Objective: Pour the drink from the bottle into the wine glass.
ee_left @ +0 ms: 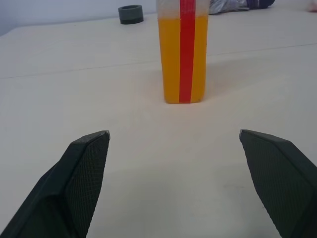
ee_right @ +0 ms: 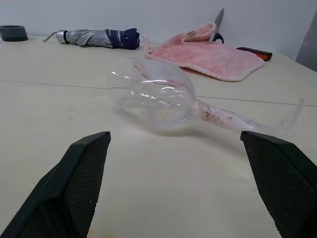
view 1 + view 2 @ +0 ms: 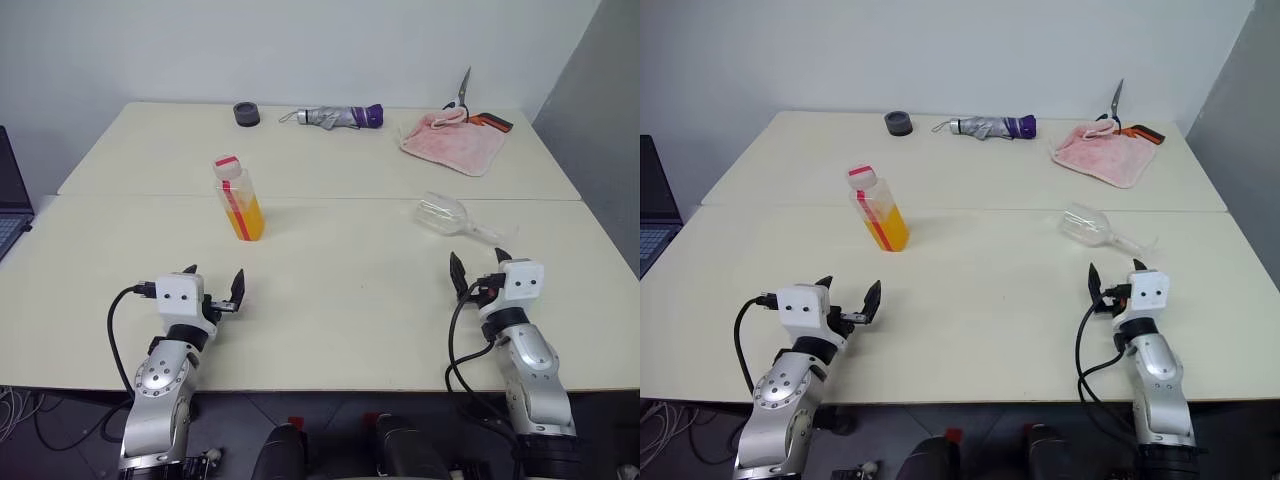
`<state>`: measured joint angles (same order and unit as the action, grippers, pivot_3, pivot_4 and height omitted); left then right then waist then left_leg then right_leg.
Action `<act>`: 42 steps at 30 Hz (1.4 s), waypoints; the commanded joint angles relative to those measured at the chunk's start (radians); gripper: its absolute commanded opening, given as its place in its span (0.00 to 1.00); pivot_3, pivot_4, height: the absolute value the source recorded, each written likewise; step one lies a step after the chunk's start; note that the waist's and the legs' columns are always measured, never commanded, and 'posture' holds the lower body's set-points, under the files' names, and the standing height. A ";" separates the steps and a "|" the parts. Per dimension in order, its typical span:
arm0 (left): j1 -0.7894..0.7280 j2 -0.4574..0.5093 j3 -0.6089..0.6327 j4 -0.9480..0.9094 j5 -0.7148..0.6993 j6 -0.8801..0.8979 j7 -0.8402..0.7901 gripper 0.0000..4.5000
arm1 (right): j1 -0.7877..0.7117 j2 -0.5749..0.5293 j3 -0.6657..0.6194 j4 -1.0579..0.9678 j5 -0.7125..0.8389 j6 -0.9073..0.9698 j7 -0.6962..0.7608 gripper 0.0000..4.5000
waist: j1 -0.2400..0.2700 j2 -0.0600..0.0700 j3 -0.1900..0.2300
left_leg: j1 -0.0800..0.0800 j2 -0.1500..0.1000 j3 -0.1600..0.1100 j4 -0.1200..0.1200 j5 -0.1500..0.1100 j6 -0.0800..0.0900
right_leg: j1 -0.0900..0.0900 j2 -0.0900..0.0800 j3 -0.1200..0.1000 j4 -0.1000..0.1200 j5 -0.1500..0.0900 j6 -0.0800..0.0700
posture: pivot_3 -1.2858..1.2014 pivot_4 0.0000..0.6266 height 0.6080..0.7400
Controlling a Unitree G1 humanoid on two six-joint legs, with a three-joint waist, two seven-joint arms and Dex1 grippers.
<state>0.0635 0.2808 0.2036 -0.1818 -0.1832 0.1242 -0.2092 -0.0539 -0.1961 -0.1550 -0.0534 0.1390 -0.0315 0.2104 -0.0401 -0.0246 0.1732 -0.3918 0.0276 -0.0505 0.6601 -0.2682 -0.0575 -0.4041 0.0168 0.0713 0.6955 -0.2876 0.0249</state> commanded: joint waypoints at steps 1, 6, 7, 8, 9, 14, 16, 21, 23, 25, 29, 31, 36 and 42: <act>-0.016 0.005 0.036 -0.027 -0.017 -0.018 0.003 1.00 | -0.006 -0.016 0.003 -0.031 0.004 -0.010 0.017 1.00 | 0.000 0.000 0.000 | 0.000 0.000 0.000 0.000 0.000 0.000 | 0.000 0.000 0.000 0.000 0.000 0.000 | 0.52 0.24 1.00; -0.026 0.005 0.027 -0.016 -0.006 -0.043 -0.008 1.00 | -0.009 -0.034 0.012 -0.035 -0.001 -0.023 0.040 1.00 | 0.000 0.000 0.000 | 0.000 0.000 0.000 0.000 0.000 0.000 | 0.000 0.000 0.000 0.000 0.000 0.000 | 0.52 0.24 1.00; -0.030 0.005 0.023 -0.013 0.002 -0.045 -0.005 1.00 | -0.010 -0.041 0.013 -0.036 -0.003 -0.028 0.046 1.00 | 0.000 0.000 0.000 | 0.000 0.000 0.000 0.000 0.000 0.000 | 0.000 0.000 0.000 0.000 0.000 0.000 | 0.52 0.24 1.00; -0.037 0.005 0.019 -0.007 0.008 -0.045 -0.001 1.00 | -0.013 -0.048 0.012 -0.036 -0.002 -0.032 0.051 1.00 | 0.001 0.000 0.000 | 0.000 0.000 0.000 0.000 0.000 0.000 | 0.000 0.000 0.000 0.000 0.000 0.000 | 0.52 0.24 1.00; -0.042 0.006 0.015 -0.003 0.015 -0.042 0.002 1.00 | -0.017 -0.054 0.009 -0.037 0.001 -0.032 0.055 1.00 | 0.001 0.000 0.000 | 0.000 0.000 0.000 0.000 0.000 0.000 | 0.000 0.000 0.000 0.000 0.000 0.000 | 0.52 0.24 1.00; -0.083 0.009 0.013 0.006 0.032 -0.015 0.015 1.00 | -0.020 -0.105 0.034 -0.071 0.059 0.005 0.166 1.00 | 0.002 0.000 0.000 | 0.000 0.000 0.000 0.000 0.000 0.000 | 0.000 0.001 0.000 0.000 0.000 0.000 | 0.52 0.24 1.00; -0.105 0.014 0.011 0.005 0.036 0.003 0.015 1.00 | -0.011 -0.142 0.085 -0.130 0.107 0.067 0.267 1.00 | 0.002 0.000 0.000 | 0.000 0.000 0.000 0.000 0.000 0.000 | 0.000 0.001 0.000 0.000 0.000 0.000 | 0.52 0.24 1.00; -0.184 0.019 0.007 0.022 0.047 0.069 0.029 1.00 | -0.036 -0.229 0.185 -0.268 0.206 0.244 0.420 1.00 | 0.003 0.000 0.000 | 0.000 0.000 -0.001 0.001 0.000 0.000 | 0.000 0.001 -0.001 0.000 0.000 0.000 | 0.52 0.24 1.00; -0.227 0.012 0.016 0.038 0.032 0.124 0.046 1.00 | -0.064 -0.255 0.215 -0.299 0.226 0.304 0.456 1.00 | 0.004 -0.001 0.001 | -0.001 -0.001 -0.001 0.001 0.000 0.000 | 0.000 0.001 -0.001 0.000 0.000 0.000 | 0.52 0.24 1.00; -0.268 0.014 0.011 0.055 0.032 0.149 0.048 1.00 | -0.083 -0.277 0.240 -0.318 0.235 0.335 0.493 1.00 | 0.006 -0.001 0.001 | -0.001 -0.001 -0.001 0.001 0.000 0.000 | 0.000 0.001 -0.001 0.000 0.000 0.000 | 0.52 0.24 1.00; -0.342 0.025 -0.014 0.112 0.050 0.147 0.037 1.00 | -0.103 -0.277 0.250 -0.338 0.242 0.361 0.505 1.00 | 0.009 -0.001 0.001 | -0.002 -0.001 -0.003 0.001 0.000 0.000 | 0.000 0.001 -0.003 -0.001 0.001 -0.001 | 0.52 0.24 1.00; -0.375 0.023 -0.015 0.148 0.054 0.138 0.038 1.00 | -0.113 -0.272 0.249 -0.332 0.240 0.363 0.502 1.00 | 0.010 -0.002 0.001 | -0.003 -0.001 -0.003 0.001 0.000 0.000 | 0.000 0.001 -0.004 -0.001 0.002 -0.002 | 0.52 0.24 1.00; -0.446 0.018 -0.032 0.230 0.063 0.109 0.032 1.00 | -0.151 -0.251 0.254 -0.316 0.220 0.356 0.487 1.00 | 0.009 -0.002 0.001 | -0.003 -0.001 -0.003 0.001 0.000 0.000 | 0.000 0.001 -0.004 -0.002 0.002 -0.003 | 0.52 0.24 1.00; -0.533 0.013 -0.027 0.329 0.053 0.075 0.028 1.00 | -0.216 -0.193 0.242 -0.322 0.238 0.388 0.439 1.00 | 0.009 -0.002 0.001 | -0.004 -0.001 -0.004 0.001 0.000 0.000 | 0.000 0.001 -0.004 -0.002 0.002 -0.003 | 0.52 0.24 1.00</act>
<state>-0.4458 0.2904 0.1700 0.1533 -0.1319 0.2278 -0.1848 -0.2550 -0.3969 0.1013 -0.3459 0.3489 0.3503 0.6587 -0.0312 -0.0266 0.1744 -0.3957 0.0268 -0.0542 0.6615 -0.2681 -0.0577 -0.4046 0.0176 0.0669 0.6936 -0.2852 0.0216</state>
